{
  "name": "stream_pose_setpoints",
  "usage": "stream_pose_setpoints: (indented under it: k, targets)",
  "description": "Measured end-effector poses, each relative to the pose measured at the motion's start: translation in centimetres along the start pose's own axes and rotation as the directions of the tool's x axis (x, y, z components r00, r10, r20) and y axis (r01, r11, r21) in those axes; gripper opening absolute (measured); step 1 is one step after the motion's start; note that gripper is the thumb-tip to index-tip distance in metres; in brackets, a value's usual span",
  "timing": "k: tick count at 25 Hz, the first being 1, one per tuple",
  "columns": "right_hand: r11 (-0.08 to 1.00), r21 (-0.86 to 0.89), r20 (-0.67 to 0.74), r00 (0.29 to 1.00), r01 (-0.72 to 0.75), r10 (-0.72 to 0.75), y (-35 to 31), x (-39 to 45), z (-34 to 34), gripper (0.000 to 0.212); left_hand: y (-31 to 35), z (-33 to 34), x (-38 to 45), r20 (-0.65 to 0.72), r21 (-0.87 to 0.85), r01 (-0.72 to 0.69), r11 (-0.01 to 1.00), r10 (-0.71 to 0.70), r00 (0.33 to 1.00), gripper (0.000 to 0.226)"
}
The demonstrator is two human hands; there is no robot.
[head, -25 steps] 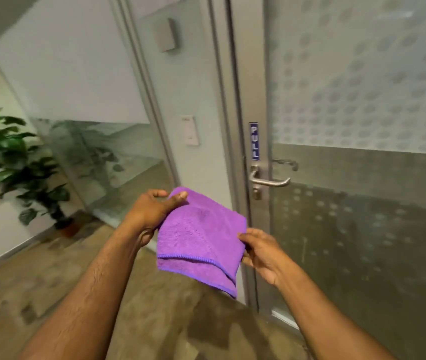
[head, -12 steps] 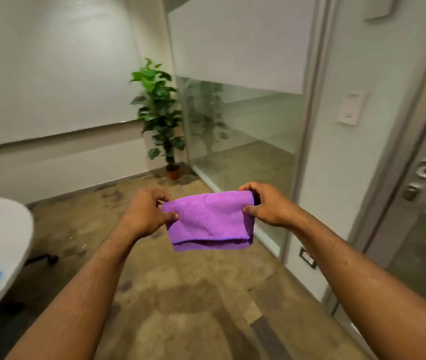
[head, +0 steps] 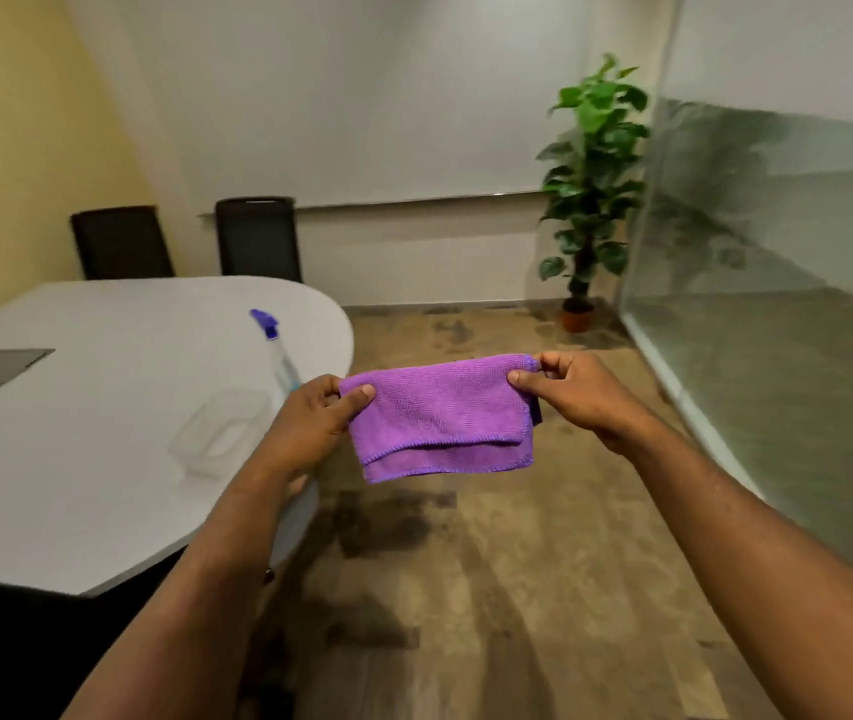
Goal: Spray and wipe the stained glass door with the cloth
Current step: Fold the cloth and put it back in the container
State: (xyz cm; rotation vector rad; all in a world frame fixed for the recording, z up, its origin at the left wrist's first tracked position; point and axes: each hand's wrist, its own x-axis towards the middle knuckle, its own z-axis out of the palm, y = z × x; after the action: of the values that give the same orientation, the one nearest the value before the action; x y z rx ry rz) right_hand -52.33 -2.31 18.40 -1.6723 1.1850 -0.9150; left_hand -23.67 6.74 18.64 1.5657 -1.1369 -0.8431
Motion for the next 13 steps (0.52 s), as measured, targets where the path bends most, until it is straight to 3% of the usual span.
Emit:
stream_pose_setpoints:
  k: [3, 6, 13]
  targets:
    - [0.999, 0.019, 0.024, 0.999, 0.034, -0.035, -0.1, 5.5, 6.7, 0.013, -3.6, -3.5, 2.3, -0.206, -0.055, 0.049, 0.997, -0.059, 0.977, 0.019]
    - [0.998, -0.035, 0.091, 0.994, 0.057, -0.054, -0.1, 11.6, 13.2, 0.018, -7.0, -7.0, 5.4, -0.398, -0.058, 0.141, 0.988, -0.153, 0.905, 0.018]
    - [0.992, -0.122, 0.285, 0.959, 0.033, 0.003, 1.3, 22.2, 25.9, 0.025, -13.7, -13.7, 12.8, -0.602, -0.190, 0.345, 0.919, -0.386, 0.699, 0.029]
